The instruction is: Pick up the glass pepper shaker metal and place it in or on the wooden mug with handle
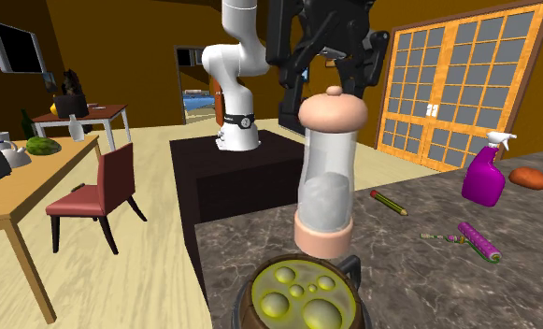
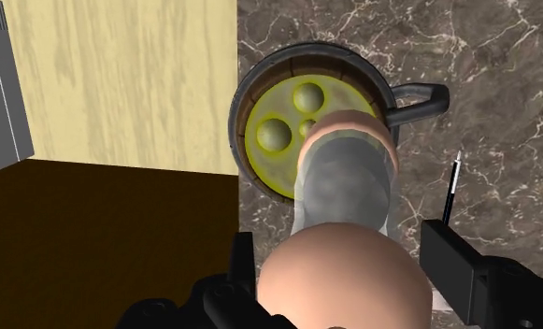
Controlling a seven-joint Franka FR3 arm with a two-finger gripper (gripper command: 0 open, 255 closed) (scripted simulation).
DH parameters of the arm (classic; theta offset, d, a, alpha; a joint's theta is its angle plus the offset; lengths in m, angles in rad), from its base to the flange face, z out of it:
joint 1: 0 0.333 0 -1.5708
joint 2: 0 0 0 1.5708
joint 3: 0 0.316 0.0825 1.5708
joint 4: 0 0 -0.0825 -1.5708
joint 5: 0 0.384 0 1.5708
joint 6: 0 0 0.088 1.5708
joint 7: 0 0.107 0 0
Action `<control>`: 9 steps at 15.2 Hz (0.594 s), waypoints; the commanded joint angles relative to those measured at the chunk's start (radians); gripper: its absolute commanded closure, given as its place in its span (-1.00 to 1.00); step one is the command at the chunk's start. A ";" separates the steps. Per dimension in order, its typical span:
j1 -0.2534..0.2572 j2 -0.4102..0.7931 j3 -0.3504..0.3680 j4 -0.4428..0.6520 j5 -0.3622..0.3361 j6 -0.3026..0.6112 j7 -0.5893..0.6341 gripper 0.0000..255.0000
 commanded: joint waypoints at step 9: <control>-0.002 0.038 -0.005 -0.076 -0.011 0.113 0.021 1.00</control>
